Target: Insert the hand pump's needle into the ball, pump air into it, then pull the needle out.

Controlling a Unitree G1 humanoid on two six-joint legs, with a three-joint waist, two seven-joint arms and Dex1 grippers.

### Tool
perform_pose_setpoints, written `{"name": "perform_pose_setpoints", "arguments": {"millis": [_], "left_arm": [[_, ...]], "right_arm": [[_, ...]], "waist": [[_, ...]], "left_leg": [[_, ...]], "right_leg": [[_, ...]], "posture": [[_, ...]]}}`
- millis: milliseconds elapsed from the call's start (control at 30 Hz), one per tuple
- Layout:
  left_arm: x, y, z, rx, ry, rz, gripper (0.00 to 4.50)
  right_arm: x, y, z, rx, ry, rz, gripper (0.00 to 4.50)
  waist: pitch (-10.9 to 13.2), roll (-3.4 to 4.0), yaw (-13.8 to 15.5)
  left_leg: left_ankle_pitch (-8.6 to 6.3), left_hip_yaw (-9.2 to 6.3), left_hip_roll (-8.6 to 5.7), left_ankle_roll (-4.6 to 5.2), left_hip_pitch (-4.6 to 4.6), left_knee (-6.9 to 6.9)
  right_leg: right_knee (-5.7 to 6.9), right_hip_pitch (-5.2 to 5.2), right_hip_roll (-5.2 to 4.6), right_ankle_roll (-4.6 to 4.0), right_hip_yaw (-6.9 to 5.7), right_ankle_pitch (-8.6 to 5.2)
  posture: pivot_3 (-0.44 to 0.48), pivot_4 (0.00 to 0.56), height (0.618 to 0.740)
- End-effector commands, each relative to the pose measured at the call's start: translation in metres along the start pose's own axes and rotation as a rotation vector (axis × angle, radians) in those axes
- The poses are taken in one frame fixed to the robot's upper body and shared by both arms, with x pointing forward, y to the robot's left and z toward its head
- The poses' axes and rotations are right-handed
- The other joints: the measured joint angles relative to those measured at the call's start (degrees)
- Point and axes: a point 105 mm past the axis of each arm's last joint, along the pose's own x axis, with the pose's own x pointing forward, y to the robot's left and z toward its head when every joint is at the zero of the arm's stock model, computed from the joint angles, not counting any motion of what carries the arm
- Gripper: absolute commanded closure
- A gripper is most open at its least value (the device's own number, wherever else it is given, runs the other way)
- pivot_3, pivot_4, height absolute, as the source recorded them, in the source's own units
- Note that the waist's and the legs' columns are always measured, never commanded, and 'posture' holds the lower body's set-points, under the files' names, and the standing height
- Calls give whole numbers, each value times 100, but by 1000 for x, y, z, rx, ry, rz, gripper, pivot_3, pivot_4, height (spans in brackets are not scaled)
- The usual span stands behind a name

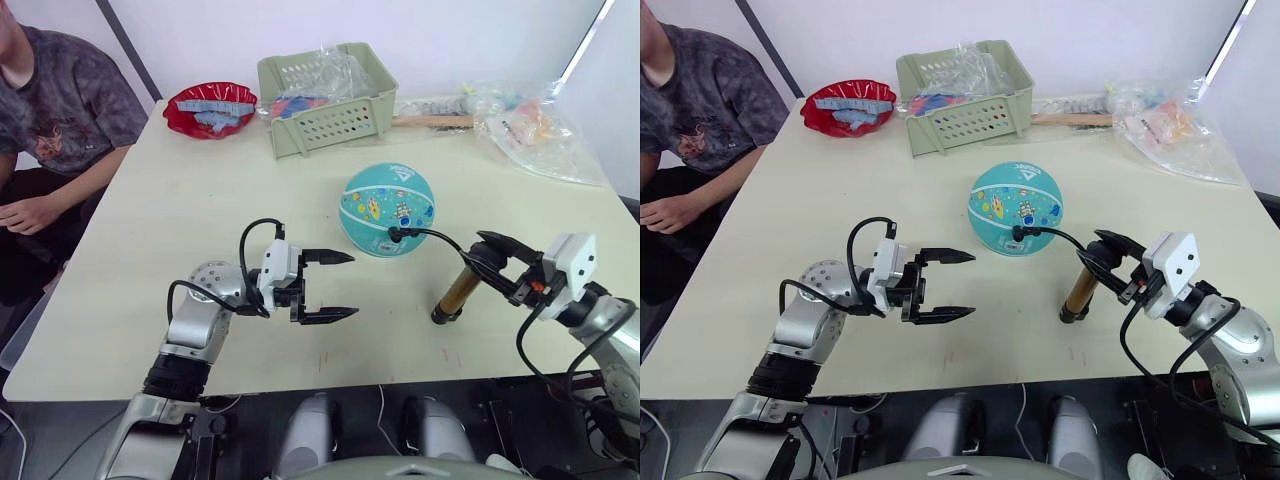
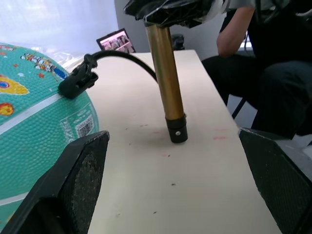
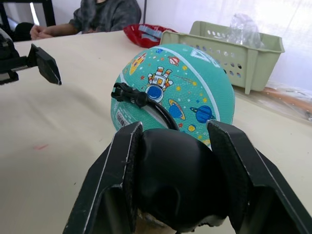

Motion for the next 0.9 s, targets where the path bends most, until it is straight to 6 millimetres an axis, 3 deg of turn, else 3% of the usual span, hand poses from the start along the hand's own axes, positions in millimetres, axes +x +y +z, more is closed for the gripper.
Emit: {"name": "perform_pose_setpoints", "arguments": {"millis": [33,300,567,733,900], "left_arm": [[-7,1,23,27,-62,28,0],[-15,-3,32,12,-63,56,0],[-15,-11,37,10,-74,75,0],[-15,-15,38,9,-75,83,0],[-15,-16,38,9,-73,80,0]], "right_arm": [[-15,-28,4,-62,83,-52,2907],[-15,-56,20,-216,172,-51,2907],[-3,-68,15,-571,257,10,2907],[2,-68,12,-705,233,-8,2907],[3,-43,-8,-852,253,114,2907]], "waist": [[29,7,7],[79,8,-18],[92,3,-58],[93,4,-61],[94,5,-62]], "left_leg": [[1,4,-1,-1,-1,0],[14,9,0,-21,-3,-2],[19,21,0,-30,-2,-2],[27,49,3,-44,-1,-2],[33,53,5,-54,3,-2]], "right_leg": [[2,-1,0,0,4,1],[12,-12,11,-7,11,6],[13,-15,12,13,20,-5],[16,-15,14,14,20,-6],[20,-15,16,16,22,-7]], "posture": [[0,150,740],[0,150,740],[0,150,740],[0,150,740],[0,150,740]]}}
